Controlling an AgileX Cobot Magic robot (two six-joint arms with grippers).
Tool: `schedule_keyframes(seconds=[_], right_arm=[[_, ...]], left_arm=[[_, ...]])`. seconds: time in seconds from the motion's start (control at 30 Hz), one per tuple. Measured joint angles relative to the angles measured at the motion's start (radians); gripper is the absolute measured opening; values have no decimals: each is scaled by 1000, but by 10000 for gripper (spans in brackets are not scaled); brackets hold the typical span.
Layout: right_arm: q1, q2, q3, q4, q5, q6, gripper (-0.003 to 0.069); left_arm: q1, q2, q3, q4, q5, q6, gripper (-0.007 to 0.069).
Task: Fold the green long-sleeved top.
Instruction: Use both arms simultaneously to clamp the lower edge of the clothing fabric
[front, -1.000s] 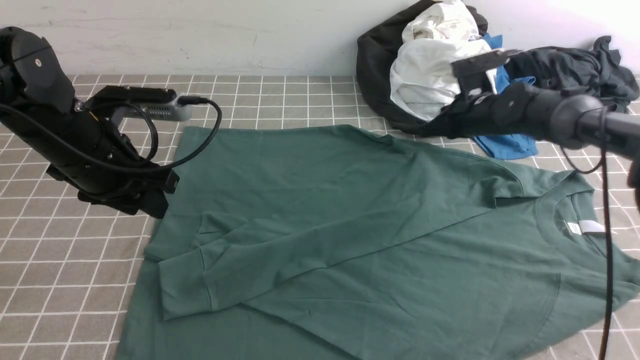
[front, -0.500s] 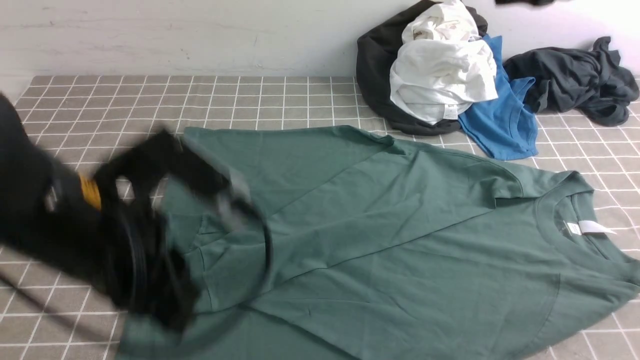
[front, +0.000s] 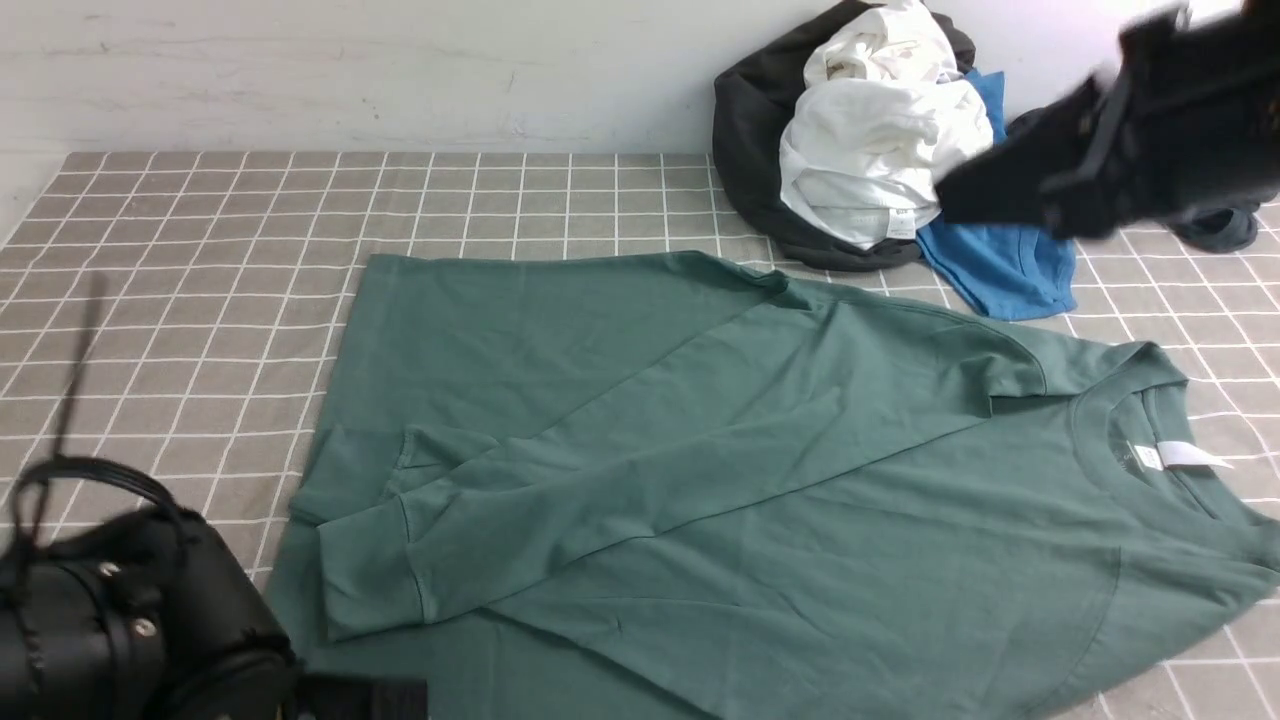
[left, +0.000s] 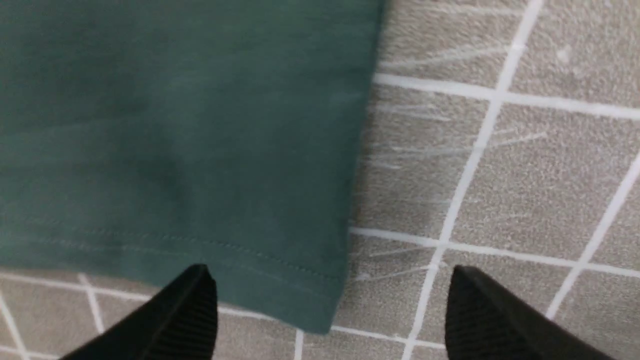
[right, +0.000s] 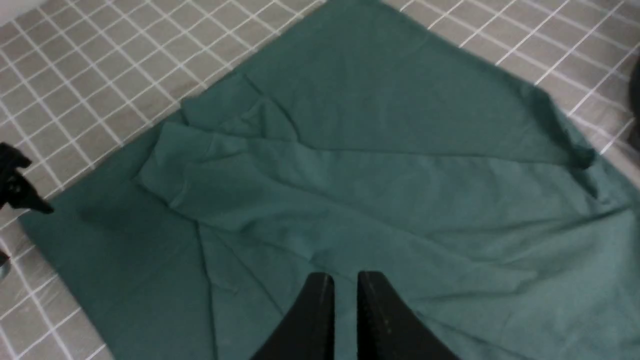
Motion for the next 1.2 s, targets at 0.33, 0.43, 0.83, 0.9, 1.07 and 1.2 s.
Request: schedule_keyframes(seconds=[0.33, 0.43, 0.83, 0.9, 1.07, 1.2], right_arm=[[94, -73, 53, -8, -33, -37, 65], [95, -77, 57, -8, -33, -38, 65], [95, -207, 131, -68, -56, -67, 65], [95, -253, 189, -107, -65, -71, 65], [95, -309, 407, -295, -110, -32, 74], [95, -265, 581, -516, -159, -3, 147]], left_arm=[[-1, 12, 74, 140, -135, -37, 350], [-1, 12, 82, 144, -141, -60, 245], [-1, -217, 82, 163, -92, -160, 1], [-1, -281, 82, 163, -74, -237, 6], [-1, -420, 83, 162, -57, -510, 8], [-1, -470, 83, 162, -56, -677, 13]])
